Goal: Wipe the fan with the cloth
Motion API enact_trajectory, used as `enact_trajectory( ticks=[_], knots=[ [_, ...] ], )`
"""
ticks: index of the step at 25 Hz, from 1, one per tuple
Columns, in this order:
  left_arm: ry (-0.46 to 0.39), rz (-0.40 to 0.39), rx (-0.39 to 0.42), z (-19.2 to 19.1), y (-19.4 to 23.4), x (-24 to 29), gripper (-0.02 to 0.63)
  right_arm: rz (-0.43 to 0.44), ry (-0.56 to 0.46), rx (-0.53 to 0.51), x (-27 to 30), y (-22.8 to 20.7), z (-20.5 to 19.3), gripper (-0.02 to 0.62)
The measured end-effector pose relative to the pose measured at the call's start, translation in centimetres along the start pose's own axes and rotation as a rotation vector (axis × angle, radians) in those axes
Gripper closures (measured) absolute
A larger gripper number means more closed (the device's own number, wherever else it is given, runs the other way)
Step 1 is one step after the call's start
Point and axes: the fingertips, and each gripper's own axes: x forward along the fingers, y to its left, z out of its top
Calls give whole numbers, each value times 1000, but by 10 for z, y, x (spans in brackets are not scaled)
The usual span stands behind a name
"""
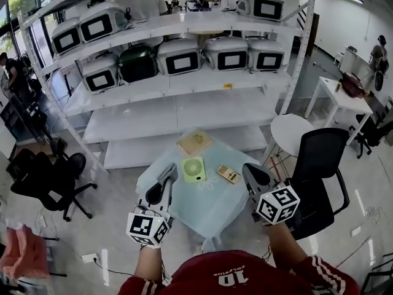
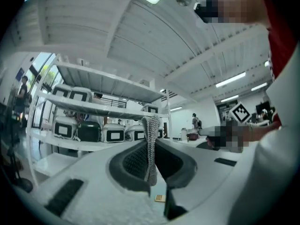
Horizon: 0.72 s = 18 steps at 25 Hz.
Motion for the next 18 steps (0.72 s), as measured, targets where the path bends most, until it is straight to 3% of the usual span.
enact_trajectory(
  ticks=[5,10,18],
  knots=[
    [-16,6,-37,8,-45,-21,581,6,-5,-30,-42,-1,2,591],
    [-1,35,19,19,-79,-51,581,19,-1,-110,-84,14,-8,591],
    [-8,50,-41,21,-83,-77,581,37,-26,-62,-107,26,-11,591]
  ],
)
